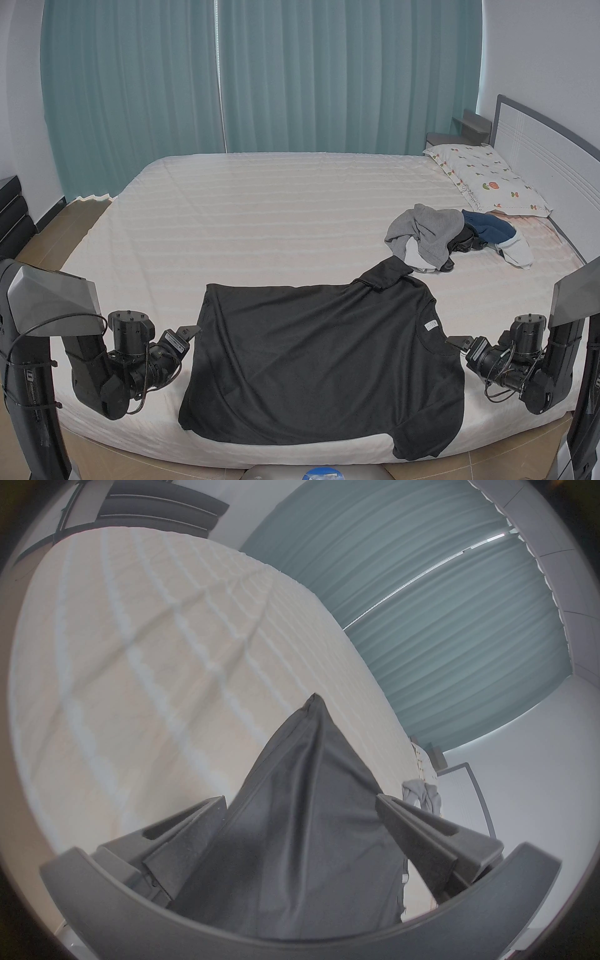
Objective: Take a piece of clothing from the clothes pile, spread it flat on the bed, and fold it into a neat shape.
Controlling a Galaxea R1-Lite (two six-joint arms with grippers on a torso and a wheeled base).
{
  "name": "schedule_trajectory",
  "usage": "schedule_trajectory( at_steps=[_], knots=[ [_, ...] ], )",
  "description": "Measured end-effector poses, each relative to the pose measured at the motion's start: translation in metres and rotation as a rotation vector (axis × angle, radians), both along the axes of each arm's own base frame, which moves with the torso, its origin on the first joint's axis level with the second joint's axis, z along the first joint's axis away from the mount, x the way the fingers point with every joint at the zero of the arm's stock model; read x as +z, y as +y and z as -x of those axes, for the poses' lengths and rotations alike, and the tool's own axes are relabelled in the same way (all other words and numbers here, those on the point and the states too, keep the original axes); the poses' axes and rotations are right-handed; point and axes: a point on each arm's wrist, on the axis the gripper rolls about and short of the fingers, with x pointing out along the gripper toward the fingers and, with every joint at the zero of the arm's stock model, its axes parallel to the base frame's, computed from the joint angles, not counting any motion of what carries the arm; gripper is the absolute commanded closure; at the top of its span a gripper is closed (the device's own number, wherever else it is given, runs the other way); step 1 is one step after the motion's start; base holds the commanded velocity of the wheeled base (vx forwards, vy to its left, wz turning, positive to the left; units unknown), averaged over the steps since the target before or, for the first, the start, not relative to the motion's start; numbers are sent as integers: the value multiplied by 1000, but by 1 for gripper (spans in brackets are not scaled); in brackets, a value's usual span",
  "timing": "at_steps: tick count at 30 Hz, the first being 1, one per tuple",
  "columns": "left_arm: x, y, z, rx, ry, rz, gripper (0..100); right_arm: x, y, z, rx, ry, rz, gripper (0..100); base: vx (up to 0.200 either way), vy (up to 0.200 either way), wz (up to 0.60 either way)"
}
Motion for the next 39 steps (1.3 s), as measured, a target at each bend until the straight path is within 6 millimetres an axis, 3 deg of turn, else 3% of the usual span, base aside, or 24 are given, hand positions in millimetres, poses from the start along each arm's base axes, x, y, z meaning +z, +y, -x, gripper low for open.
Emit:
schedule_trajectory(
  at_steps=[4, 8, 17, 25, 32, 39],
  knots=[
    [1, -6, 22, -48, 16, 8, 0, -11, 4, 16, 33, 67, -34, 0, -200, 0, 0],
    [1, -9, 29, -68, 32, 7, 0, -18, 6, 20, 40, 106, -38, 0, -50, 0, 0],
    [1, -12, 33, -70, 42, 27, 0, -24, 7, 23, 46, 139, -39, 0, 0, 0, 0],
    [1, -23, 38, -101, 56, 45, 0, -26, 7, 24, 47, 147, -40, 0, 0, -200, 0],
    [0, -23, 45, -152, 56, -40, 0, -27, 7, 24, 47, 150, -39, 0, 0, -29, 0],
    [-6, -8, 60, -217, 95, -198, 0, -27, 7, 24, 46, 151, -38, 0, 0, 0, 0]
  ],
)
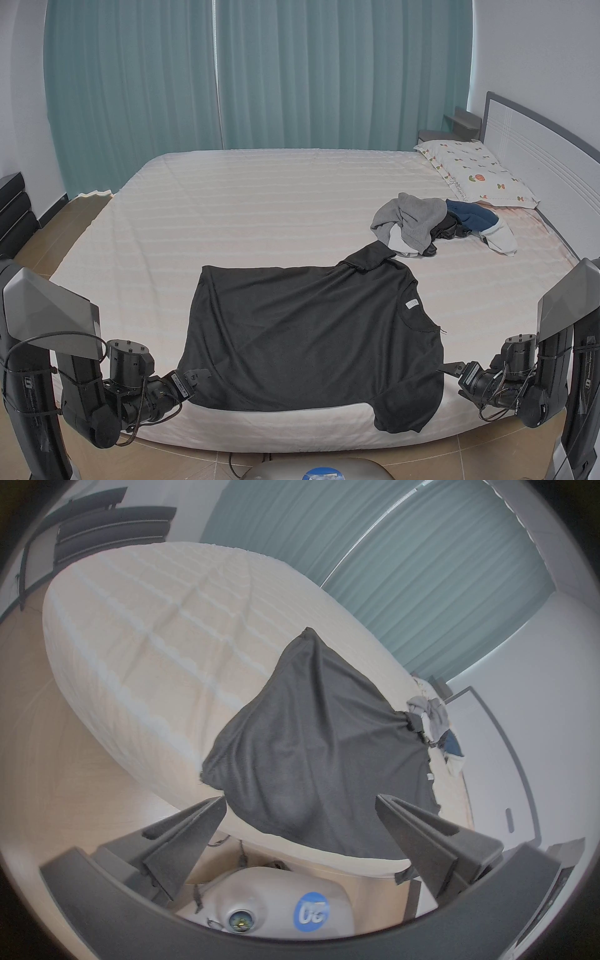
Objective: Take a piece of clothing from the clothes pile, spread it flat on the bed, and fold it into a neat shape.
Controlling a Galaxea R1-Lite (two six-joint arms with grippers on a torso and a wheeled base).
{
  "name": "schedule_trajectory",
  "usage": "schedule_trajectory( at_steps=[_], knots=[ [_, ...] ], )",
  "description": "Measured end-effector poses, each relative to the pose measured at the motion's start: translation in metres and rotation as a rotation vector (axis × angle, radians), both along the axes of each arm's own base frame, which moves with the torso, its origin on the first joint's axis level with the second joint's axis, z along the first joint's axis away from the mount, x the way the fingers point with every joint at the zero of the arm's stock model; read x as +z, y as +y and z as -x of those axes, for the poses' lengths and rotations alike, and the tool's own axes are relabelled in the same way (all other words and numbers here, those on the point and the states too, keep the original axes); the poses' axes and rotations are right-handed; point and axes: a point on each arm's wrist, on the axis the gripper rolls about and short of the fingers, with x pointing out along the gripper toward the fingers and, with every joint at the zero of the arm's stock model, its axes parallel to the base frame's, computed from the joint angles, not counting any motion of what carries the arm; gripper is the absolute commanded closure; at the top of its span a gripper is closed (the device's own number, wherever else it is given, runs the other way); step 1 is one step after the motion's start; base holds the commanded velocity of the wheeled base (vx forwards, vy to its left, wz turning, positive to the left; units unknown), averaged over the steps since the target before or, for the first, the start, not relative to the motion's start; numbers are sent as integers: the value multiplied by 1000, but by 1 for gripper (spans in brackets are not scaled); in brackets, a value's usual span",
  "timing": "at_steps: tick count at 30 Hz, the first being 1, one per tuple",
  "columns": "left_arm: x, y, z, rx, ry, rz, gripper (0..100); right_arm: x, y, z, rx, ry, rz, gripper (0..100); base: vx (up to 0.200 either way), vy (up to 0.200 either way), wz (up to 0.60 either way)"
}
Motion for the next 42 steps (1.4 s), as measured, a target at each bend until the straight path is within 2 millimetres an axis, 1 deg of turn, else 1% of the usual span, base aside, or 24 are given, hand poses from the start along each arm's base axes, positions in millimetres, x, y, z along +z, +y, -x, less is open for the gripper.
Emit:
schedule_trajectory(
  at_steps=[5, 9, 12, 17, 24, 32, 39, 40, 42],
  knots=[
    [-7, 12, 6, 13, 40, -52, 0, 0, 0, 0, 3, 1, 0, 0, 0, 0, 0],
    [-15, 16, 9, 12, 76, -90, 0, 0, 0, 0, 3, 2, 0, 0, 0, 0, 0],
    [-21, 17, 8, 36, 90, -118, 0, -1, 1, 0, 4, 4, 0, 0, 0, 0, 0],
    [-27, 17, 0, 62, 68, -132, 0, -2, 1, 0, 5, 7, 1, 0, 0, 0, 0],
    [-34, 13, -2, 63, 56, -153, 0, -2, 2, 0, 7, 8, 1, 0, 0, 0, 0],
    [-42, 10, -10, 66, 35, -161, 0, -2, 2, 0, 7, 7, 2, 0, 0, 0, 0],
    [-49, 8, -15, 77, 22, -238, 0, -2, 2, 0, 7, 6, 2, 0, 0, 0, 0],
    [-49, 8, -16, 82, 14, -240, 100, -2, 2, 0, 8, 6, 1, 0, 0, 0, 0],
    [-51, 8, -17, 85, 8, -241, 100, -2, 2, 0, 8, 6, 1, 0, 0, 0, 0]
  ],
)
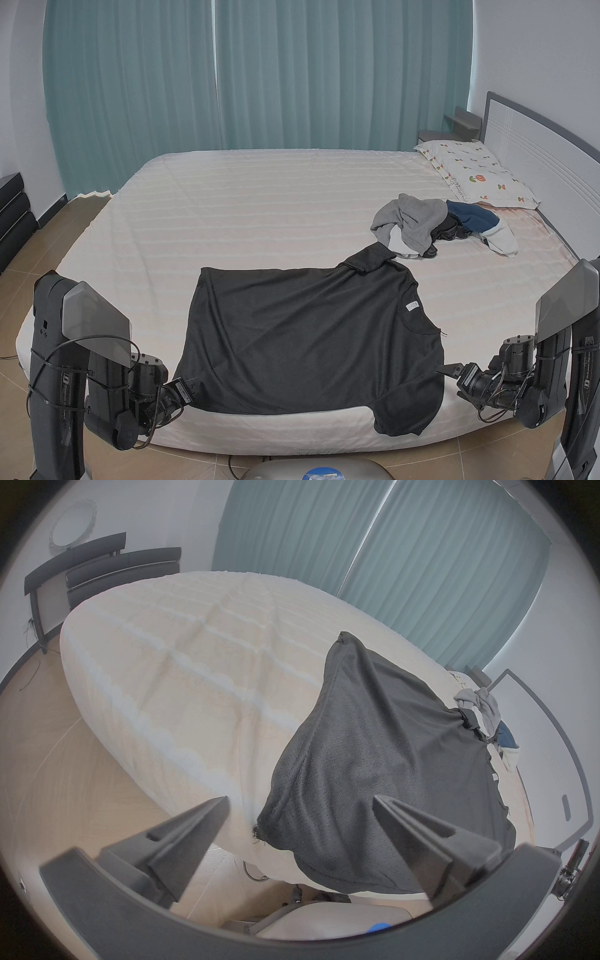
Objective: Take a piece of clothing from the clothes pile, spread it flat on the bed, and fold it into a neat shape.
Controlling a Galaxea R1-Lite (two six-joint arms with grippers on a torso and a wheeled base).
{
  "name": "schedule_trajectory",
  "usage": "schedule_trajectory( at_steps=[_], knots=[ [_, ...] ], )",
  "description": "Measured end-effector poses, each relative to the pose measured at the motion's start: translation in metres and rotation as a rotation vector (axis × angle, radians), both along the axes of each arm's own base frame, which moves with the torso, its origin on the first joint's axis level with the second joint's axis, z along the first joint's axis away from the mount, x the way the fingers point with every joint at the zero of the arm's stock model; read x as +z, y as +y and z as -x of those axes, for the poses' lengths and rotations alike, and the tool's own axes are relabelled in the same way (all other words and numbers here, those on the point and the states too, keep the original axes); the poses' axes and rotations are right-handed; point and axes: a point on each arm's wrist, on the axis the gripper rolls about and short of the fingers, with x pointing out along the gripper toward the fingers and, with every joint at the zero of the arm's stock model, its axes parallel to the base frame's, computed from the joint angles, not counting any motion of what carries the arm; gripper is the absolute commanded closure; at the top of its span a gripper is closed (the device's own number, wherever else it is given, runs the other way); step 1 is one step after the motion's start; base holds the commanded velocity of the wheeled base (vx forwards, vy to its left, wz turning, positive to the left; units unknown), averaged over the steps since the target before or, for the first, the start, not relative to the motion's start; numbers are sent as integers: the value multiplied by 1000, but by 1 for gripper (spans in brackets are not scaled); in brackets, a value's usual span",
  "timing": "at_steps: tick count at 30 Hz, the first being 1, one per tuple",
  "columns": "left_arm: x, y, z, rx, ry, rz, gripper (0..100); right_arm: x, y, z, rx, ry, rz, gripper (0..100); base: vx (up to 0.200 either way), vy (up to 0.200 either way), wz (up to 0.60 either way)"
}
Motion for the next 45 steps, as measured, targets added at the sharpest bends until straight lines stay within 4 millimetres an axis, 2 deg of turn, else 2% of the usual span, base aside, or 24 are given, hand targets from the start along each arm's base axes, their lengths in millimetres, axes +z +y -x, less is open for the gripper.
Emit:
schedule_trajectory(
  at_steps=[7, 17, 28, 33, 45],
  knots=[
    [-2, 2, 10, 14, 38, -24, 100, 0, 0, 0, -1, 2, 1, 0, 0, 0, 0],
    [6, 6, 25, 0, 69, -91, 100, 0, 0, 0, 0, 1, 8, 0, 0, 0, 0],
    [5, 3, 31, -19, 88, -96, 100, -6, -1, 2, 29, 10, 65, 0, 0, 0, 0],
    [7, 5, 29, -10, 68, -91, 100, -11, -1, -5, 10, -3, 87, 0, 0, 0, 0],
    [8, 7, 40, -53, 108, -132, 100, -18, 4, -18, 14, -31, 96, 0, 0, 0, 0]
  ],
)
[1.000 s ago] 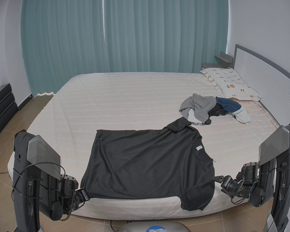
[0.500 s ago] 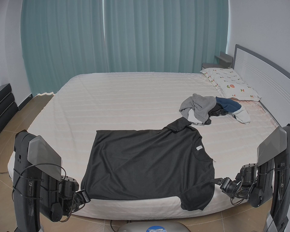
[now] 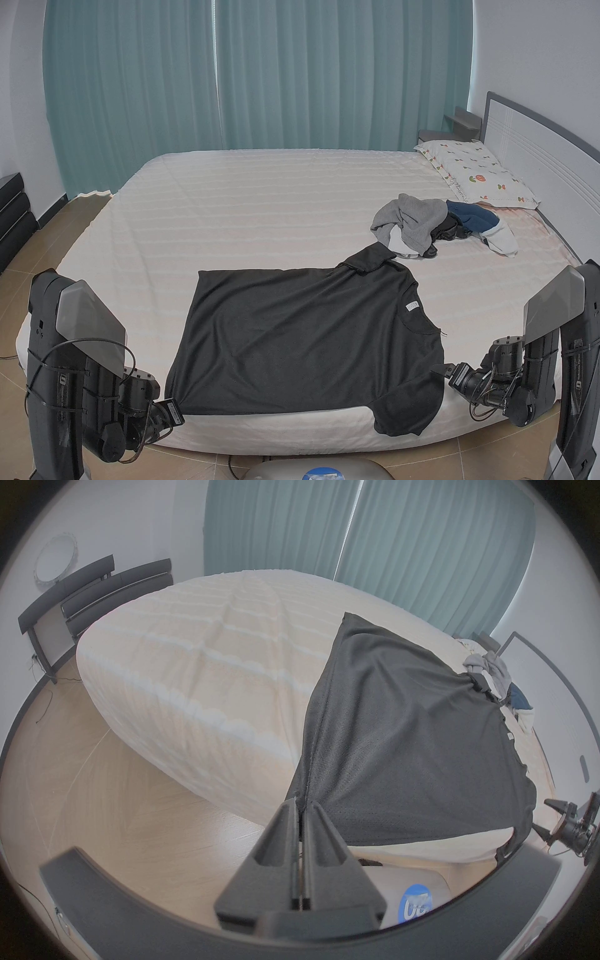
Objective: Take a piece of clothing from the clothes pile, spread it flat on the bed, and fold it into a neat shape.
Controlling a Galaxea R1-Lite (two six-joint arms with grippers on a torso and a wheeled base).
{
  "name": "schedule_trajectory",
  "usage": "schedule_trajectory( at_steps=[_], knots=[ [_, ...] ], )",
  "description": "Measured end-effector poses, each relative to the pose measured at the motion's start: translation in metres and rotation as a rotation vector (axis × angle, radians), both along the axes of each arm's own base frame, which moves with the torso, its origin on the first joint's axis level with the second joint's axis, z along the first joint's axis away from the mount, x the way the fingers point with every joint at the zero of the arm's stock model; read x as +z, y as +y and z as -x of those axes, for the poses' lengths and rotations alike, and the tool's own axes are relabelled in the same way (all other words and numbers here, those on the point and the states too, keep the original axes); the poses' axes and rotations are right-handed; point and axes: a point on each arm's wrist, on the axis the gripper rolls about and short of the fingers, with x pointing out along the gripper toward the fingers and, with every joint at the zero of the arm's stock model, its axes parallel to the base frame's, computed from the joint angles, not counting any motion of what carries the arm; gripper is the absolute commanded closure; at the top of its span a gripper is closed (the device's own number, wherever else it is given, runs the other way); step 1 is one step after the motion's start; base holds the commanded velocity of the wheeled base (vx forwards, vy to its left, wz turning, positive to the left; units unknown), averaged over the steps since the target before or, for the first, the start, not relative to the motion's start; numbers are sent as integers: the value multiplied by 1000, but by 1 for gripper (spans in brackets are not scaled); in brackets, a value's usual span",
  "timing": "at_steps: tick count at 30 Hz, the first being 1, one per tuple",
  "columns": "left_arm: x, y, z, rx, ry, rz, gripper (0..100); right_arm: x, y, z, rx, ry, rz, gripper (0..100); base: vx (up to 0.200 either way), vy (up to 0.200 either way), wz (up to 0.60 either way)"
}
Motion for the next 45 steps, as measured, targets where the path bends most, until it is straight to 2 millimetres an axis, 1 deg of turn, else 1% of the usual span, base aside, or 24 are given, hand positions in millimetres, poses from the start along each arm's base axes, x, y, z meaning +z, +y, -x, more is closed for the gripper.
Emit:
schedule_trajectory(
  at_steps=[9, 15, 16, 24, 27, 30, 35, 45],
  knots=[
    [-1, 0, 7, -13, 32, -12, 100, -5, 9, -3, 76, -17, 54, 0, 0, 0, 0],
    [-2, 0, 9, -17, 43, -14, 100, -12, 7, -6, 91, -23, 117, 0, 0, 0, 0],
    [-2, 0, 9, -18, 44, -15, 100, -14, 7, -7, 88, -25, 130, 100, 0, 0, 0],
    [-4, -1, 10, -22, 53, -16, 100, -22, 3, -8, 74, -6, 158, 100, 0, 0, 0],
    [-4, 0, 10, -22, 56, -16, 100, -21, 1, -4, 75, 6, 171, 100, 0, 0, 0],
    [-4, -1, 11, -23, 58, -16, 100, -19, -7, 2, 75, 21, 196, 100, 0, 0, 0],
    [-5, -2, 11, -32, 60, -15, 100, -17, -19, 5, 55, 32, 213, 100, 0, 0, 0],
    [-5, -6, 12, -49, 61, -14, 100, -17, -22, 7, 45, 37, 214, 100, 0, 0, 0]
  ],
)
